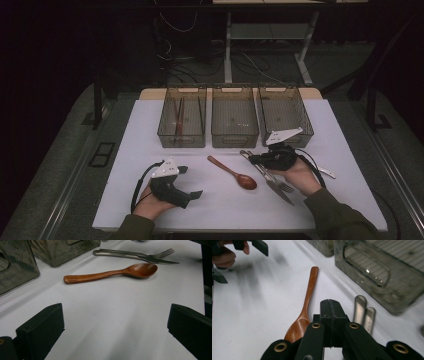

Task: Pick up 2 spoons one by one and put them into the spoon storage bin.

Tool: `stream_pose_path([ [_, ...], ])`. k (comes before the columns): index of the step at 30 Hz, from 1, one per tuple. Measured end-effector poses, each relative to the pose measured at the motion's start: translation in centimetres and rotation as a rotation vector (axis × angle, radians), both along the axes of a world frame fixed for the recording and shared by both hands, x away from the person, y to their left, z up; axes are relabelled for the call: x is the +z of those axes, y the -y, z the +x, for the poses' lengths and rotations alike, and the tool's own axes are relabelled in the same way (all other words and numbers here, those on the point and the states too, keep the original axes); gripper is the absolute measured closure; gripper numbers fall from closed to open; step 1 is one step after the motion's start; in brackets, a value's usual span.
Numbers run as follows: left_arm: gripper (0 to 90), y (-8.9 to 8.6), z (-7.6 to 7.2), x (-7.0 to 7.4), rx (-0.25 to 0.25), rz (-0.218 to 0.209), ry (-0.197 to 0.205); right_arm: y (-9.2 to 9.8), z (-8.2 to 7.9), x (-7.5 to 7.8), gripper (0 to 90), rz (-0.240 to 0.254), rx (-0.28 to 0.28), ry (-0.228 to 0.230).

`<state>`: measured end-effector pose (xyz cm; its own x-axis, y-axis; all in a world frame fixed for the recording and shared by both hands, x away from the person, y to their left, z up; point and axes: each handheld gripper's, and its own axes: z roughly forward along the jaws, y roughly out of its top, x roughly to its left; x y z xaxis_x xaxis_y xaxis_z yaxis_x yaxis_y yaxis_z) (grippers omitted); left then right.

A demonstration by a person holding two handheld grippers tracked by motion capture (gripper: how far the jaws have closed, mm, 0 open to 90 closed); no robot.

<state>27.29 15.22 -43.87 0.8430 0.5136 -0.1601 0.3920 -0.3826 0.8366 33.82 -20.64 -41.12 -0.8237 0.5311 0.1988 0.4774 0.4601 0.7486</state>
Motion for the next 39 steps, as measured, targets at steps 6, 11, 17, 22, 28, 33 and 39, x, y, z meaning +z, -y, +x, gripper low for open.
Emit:
stream_pose_path([
  [6, 0.0, 0.1, 0.1, 0.0, -0.005, 0.003, 0.001, -1.8, 0.2, -0.6, 89.6, -0.026, 0.030, -0.012],
  [11, 0.0, 0.2, 0.1, 0.0, -0.010, 0.005, 0.001, -3.3, 0.5, -1.3, 89.6, -0.048, 0.043, -0.020],
  [17, 0.0, 0.2, 0.1, 0.0, -0.010, 0.004, 0.002, -5.1, 1.1, -2.0, 89.6, -0.083, 0.047, -0.021],
  [22, 0.0, 0.2, 0.1, 0.0, -0.012, 0.005, 0.001, -6.1, 1.7, -2.6, 89.6, -0.101, 0.046, -0.037],
  [28, 0.0, 0.2, 0.0, 0.0, -0.013, 0.008, 0.000, -7.1, 1.8, -3.0, 89.6, -0.120, 0.050, -0.048],
  [33, 0.0, 0.2, 0.0, 0.0, -0.012, 0.005, 0.002, -7.5, 1.7, -3.0, 89.6, -0.117, 0.066, -0.053],
  [39, 0.0, 0.2, 0.1, 0.0, -0.013, 0.008, 0.000, -8.1, 1.2, -3.0, 89.6, -0.123, 0.098, -0.058],
])
